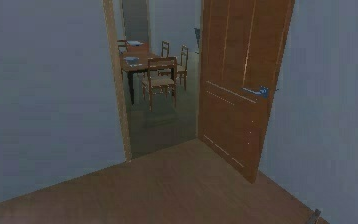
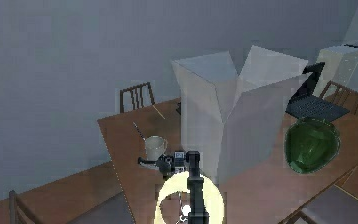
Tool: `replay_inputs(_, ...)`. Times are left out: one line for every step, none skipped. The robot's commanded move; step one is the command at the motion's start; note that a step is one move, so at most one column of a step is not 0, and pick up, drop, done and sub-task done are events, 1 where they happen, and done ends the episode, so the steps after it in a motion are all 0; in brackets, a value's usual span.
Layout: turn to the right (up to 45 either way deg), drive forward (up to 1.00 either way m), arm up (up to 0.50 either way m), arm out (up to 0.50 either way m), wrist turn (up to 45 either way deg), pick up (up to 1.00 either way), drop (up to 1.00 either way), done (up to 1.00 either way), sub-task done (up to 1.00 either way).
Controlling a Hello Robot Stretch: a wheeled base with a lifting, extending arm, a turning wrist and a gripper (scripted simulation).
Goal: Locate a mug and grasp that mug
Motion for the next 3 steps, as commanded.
replay_inputs(0.0, 0.0, 0.0, 0.0, 0.0, 1.0, 0.0, 0.0, 0.0)
replay_inputs(0.0, 0.0, 0.1, 0.0, 0.0, 0.0, 0.0, 0.0, 0.0)
replay_inputs(0.0, 0.0, 0.0, 0.0, 0.0, 0.0, 0.0, 1.0, 0.0)
